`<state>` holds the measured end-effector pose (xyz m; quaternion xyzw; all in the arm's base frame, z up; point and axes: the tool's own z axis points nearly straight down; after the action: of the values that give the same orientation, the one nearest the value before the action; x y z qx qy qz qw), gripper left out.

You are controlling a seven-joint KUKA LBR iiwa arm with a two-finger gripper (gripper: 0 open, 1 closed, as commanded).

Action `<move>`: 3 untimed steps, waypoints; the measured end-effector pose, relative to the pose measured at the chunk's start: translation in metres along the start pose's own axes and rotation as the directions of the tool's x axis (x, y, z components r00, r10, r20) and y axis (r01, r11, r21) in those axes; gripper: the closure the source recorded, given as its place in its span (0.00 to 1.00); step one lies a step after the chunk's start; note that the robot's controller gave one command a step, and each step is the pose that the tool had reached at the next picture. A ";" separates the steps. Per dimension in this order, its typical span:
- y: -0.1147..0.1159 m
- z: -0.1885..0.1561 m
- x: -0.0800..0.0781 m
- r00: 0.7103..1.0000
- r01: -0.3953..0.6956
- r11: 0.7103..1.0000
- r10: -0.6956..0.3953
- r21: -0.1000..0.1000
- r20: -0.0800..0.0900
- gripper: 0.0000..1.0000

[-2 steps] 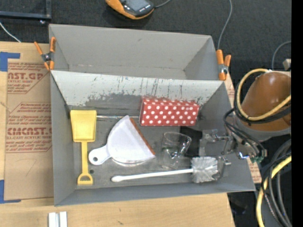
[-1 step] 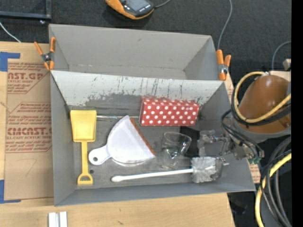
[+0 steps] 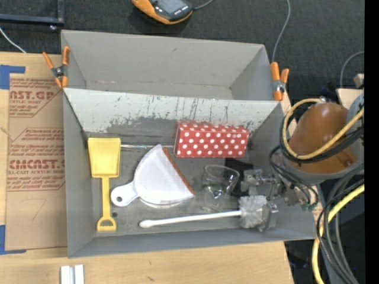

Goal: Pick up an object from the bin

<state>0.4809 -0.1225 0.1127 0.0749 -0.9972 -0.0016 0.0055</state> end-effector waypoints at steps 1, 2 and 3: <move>-0.005 0.041 -0.006 0.991 0.134 0.991 -0.135 0.011 0.027 0.00; 0.003 0.042 -0.003 1.000 0.013 1.000 -0.013 0.001 0.007 1.00; 0.003 0.042 -0.003 1.000 0.013 1.000 -0.013 0.001 0.007 1.00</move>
Offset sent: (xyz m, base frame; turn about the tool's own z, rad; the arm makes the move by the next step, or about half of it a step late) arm 0.0000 0.0026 -0.0427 -0.0130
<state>0.4831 -0.1191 0.0711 0.0814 -0.9967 -0.0013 0.0017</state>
